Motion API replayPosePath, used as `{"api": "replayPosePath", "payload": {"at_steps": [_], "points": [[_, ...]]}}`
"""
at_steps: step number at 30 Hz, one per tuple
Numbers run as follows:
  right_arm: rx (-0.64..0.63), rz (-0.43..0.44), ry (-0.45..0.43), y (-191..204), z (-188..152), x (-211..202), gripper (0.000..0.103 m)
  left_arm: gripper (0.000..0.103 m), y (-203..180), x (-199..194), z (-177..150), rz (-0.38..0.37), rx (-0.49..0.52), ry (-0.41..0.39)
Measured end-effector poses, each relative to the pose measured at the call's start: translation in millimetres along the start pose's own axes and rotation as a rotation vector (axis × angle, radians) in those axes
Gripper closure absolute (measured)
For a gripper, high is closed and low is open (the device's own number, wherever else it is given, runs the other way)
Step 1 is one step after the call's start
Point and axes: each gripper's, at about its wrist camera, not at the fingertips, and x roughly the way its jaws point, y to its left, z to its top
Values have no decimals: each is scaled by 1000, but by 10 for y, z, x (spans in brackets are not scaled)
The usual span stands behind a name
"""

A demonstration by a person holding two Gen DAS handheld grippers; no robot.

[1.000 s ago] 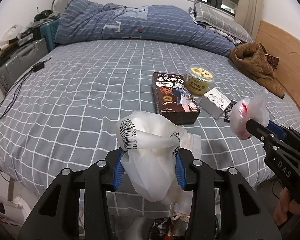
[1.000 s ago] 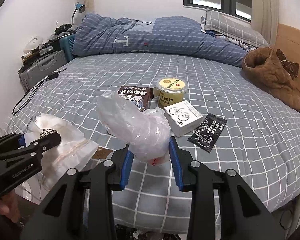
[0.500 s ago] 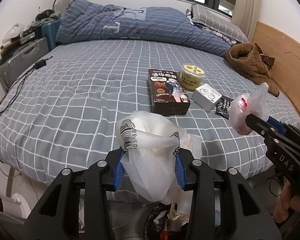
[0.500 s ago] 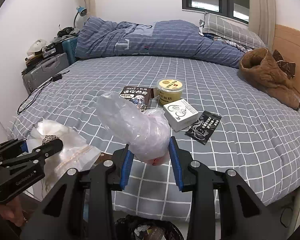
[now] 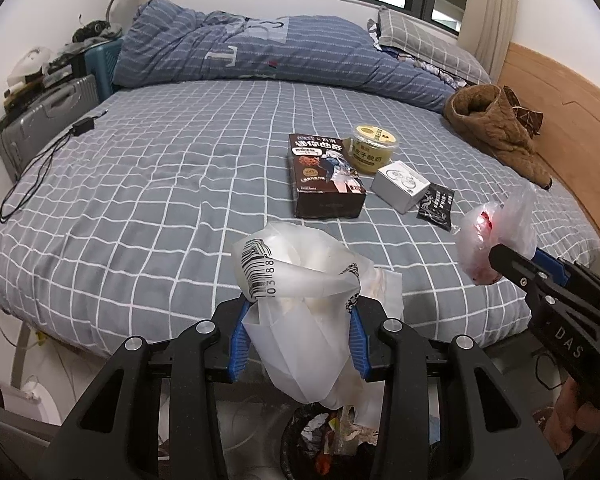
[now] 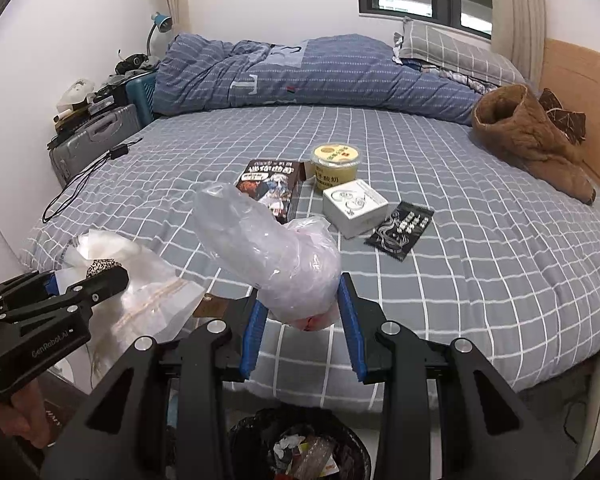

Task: Collect trash
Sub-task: 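Carry the mesh bag and plastic bag off the bed down over the bin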

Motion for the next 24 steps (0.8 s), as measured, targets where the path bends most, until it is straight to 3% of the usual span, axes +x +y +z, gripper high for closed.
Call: {"api": "replayPosePath", "payload": {"at_steps": [24], "points": [[-21, 25, 60, 155, -493, -294, 69, 64, -137, -221, -523, 19, 32, 64]]}}
